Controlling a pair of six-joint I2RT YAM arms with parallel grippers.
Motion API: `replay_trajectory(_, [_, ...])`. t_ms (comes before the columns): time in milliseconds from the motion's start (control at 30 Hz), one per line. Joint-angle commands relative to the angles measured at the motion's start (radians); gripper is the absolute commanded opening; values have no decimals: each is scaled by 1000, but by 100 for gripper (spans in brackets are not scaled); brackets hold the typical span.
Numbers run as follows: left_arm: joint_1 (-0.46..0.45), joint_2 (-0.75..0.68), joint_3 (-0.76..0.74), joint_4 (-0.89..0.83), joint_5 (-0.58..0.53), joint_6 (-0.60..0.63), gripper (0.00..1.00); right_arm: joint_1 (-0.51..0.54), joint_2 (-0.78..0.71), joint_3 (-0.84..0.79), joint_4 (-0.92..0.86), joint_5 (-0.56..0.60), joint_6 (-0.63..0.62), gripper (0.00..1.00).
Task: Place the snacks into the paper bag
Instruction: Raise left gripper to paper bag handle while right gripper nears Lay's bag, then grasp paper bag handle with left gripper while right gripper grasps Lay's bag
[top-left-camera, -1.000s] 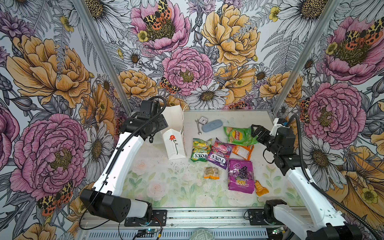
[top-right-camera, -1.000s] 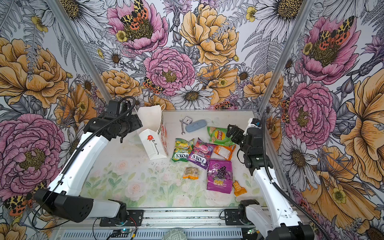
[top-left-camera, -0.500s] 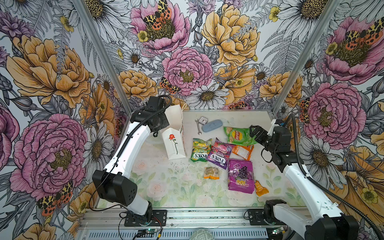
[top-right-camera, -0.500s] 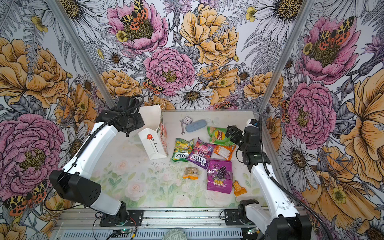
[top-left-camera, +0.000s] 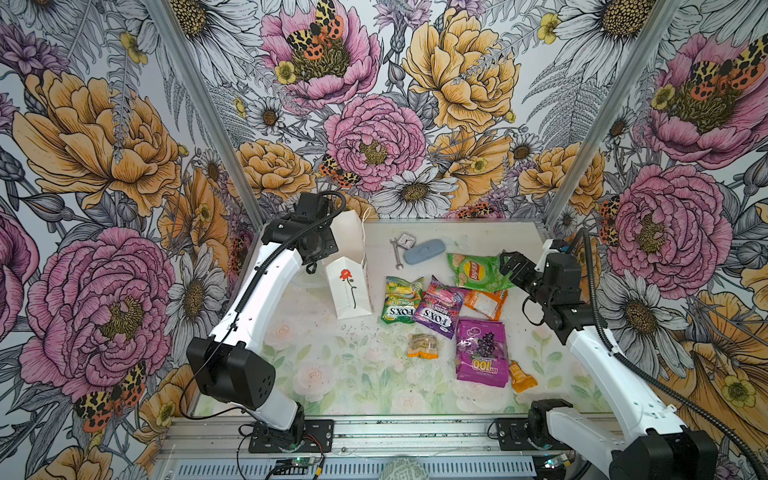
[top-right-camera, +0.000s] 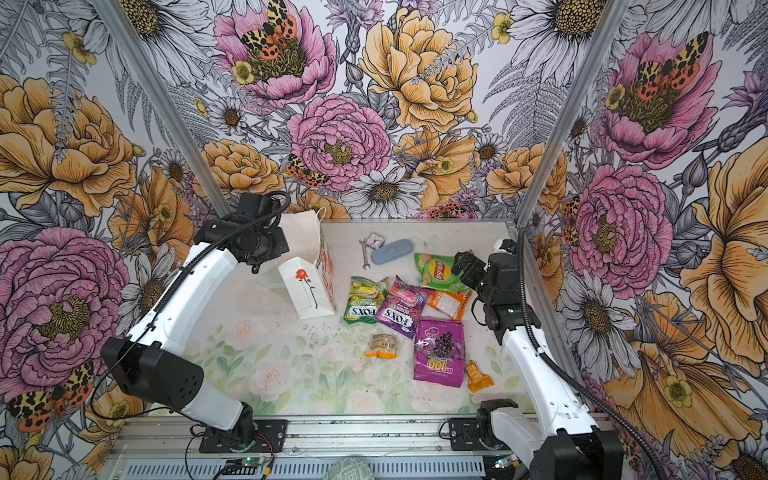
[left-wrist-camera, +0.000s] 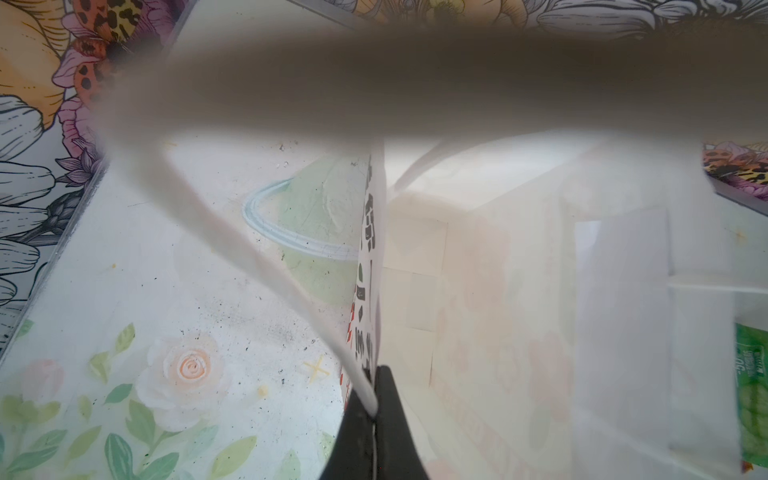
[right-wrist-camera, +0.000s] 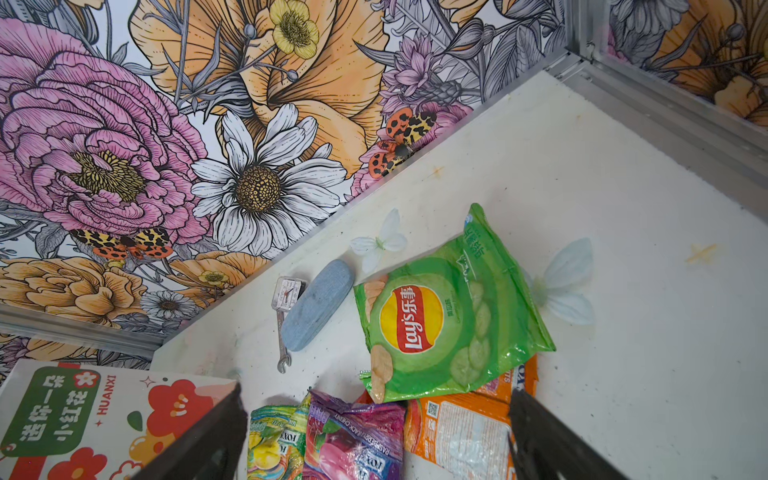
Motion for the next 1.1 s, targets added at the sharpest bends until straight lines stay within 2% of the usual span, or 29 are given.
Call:
replay_trajectory(0, [-8,-85,11,0,-59,85,0,3,4,57,-31,-15,0,100])
replay_trajectory(167, [-7,-187,-54,23,-65,161,0,3,31,85,-48,-45,11,100])
replay_trajectory(367, [-3,-337,-162,81,61,183,0,1,103,206,-197,51,-81,100])
replay_trajectory(500, [-4,-411,-225,93,115,180,0,4,132,267,-257,-4,-122,100])
replay_trajectory(633, [-27,-486,-335,178,174,211,0,5,176,340,-387,-55,-190,100])
replay_trajectory(800, [-46,-557,-442,233,181,272,0,5,219,348,-450,-70,-174,99])
replay_trajectory(933, [-43,-607,-494,283,225,265,0,-1,288,365,-449,-50,-177,97])
replay_trajectory(1067, [-44,-632,-529,297,221,266,0,-46,379,398,-450,-65,-169,95])
